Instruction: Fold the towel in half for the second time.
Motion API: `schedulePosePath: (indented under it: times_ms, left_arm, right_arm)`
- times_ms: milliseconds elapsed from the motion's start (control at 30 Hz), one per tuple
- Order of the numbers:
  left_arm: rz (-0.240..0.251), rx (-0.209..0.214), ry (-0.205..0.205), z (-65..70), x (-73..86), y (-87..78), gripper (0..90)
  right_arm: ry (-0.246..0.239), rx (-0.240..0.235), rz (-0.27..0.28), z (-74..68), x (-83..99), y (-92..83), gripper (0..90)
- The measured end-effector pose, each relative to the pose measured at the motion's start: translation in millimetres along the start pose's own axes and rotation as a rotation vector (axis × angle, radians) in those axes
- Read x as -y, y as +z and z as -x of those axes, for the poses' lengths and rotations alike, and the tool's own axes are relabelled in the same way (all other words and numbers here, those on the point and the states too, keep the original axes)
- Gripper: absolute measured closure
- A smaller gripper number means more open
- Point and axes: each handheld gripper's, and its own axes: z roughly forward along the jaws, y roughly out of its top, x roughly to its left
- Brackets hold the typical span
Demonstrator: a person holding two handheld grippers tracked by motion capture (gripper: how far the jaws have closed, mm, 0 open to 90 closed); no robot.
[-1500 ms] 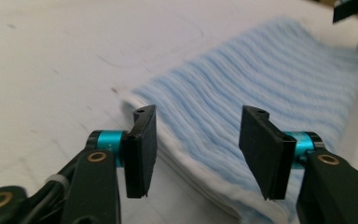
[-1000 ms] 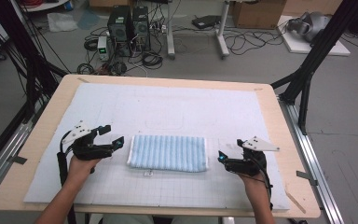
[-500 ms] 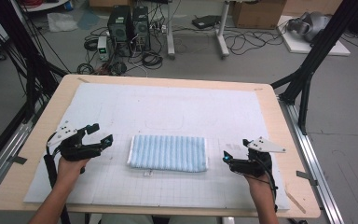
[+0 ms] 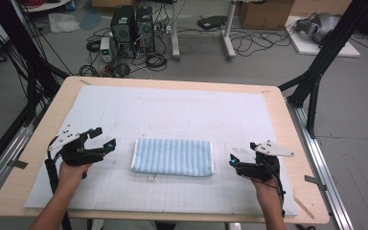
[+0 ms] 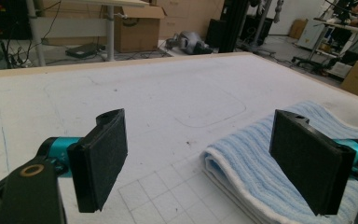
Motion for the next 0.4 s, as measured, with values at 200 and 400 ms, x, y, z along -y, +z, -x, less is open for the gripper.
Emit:
schedulePosePath:
  times_ms: [200,400]
  left_arm:
    - [0.003,-0.005,-0.005,-1.0,0.6,0.1,19.8]
    - [-0.003,-0.004,-0.005,-1.5,1.1,0.8,19.9]
  right_arm:
    - [0.002,-0.003,-0.001,-0.1,0.3,0.4,10.9]
    - [0.001,-0.004,0.007,1.7,0.6,1.4,10.9]
